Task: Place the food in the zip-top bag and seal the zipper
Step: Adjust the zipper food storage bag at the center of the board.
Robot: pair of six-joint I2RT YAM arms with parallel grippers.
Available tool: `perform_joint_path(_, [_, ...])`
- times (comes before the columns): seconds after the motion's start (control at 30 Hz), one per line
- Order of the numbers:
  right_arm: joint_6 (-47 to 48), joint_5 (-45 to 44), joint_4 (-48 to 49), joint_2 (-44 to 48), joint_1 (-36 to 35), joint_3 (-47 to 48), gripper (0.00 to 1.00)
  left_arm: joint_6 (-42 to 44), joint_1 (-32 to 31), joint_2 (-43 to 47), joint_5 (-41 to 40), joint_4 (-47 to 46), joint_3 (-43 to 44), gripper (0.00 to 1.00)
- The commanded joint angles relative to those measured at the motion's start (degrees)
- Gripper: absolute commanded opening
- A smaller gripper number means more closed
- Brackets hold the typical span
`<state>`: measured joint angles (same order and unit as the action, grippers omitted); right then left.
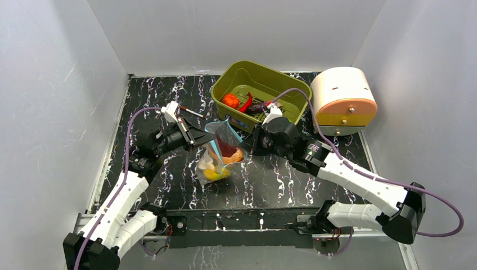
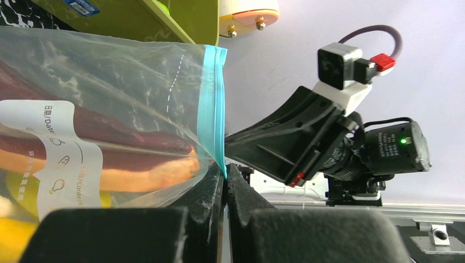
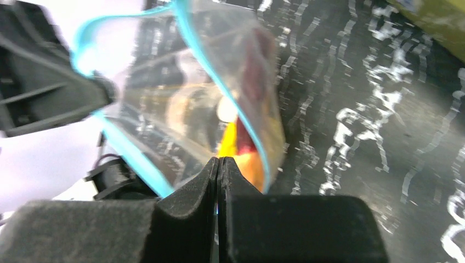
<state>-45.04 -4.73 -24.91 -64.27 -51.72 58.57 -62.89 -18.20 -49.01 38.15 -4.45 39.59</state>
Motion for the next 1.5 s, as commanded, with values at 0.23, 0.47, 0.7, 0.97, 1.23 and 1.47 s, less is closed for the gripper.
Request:
perform_joint_path(0.23, [1.7,5.5,14.9,-4.5,-0.8,2.5,0.0,1.3,-0.1,1.3,4.2,-2.9,0.0,0.0])
perform_joint_path(0.47, [6.4,-0.8,14.3,-15.4,-3.2,8.6,0.0,-1.2,-0.1,0.8,6.4,-6.7,-1.2,0.0])
perform_joint_path(0.7, [7.4,-8.6,14.6,-21.6,-5.6,11.4,0.0,-1.3,-0.1,1.8,6.7,-6.5,-1.0,0.0])
perform_joint_path(0.97, [17.1,1.5,-3.0,-20.7,-5.6,20.5,0.53,2.8,-0.1,2.4,6.4,-2.2,-0.4,0.0])
perform_joint_path(1.23, [21.3,10.9,-14.4,-16.2,-4.6,19.2,0.65,4.6,-0.1,1.4,10.3,-4.2,0.1,0.0])
perform_joint_path(1.47, [18.4,10.4,-24.0,-18.3,-4.6,26.4,0.48,7.8,-0.1,0.5,9.5,-1.2,0.8,0.0])
